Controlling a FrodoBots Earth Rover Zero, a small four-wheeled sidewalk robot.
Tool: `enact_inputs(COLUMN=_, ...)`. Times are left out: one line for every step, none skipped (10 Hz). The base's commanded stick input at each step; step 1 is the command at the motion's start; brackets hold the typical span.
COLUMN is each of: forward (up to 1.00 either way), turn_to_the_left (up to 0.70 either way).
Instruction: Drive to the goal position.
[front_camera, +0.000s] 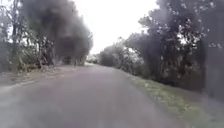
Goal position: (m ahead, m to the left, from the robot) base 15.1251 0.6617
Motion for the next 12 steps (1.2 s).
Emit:
enact_inputs(forward=1.00, turn_to_the_left=0.06)
enact_inputs(forward=1.00, turn_to_the_left=-0.15)
enact_inputs(forward=1.00, turn_to_the_left=-0.32)
enact_inputs(forward=1.00, turn_to_the_left=-0.03)
enact_inputs(forward=1.00, turn_to_the_left=-0.02)
enact_inputs(forward=1.00, turn_to_the_left=-0.01)
enact_inputs(forward=1.00, turn_to_the_left=0.02)
enact_inputs(forward=1.00, turn_to_the_left=0.06)
enact_inputs(forward=1.00, turn_to_the_left=0.04)
enact_inputs(forward=1.00, turn_to_the_left=0.04)
enact_inputs(forward=1.00, turn_to_the_left=0.04)
enact_inputs(forward=1.00, turn_to_the_left=0.04)
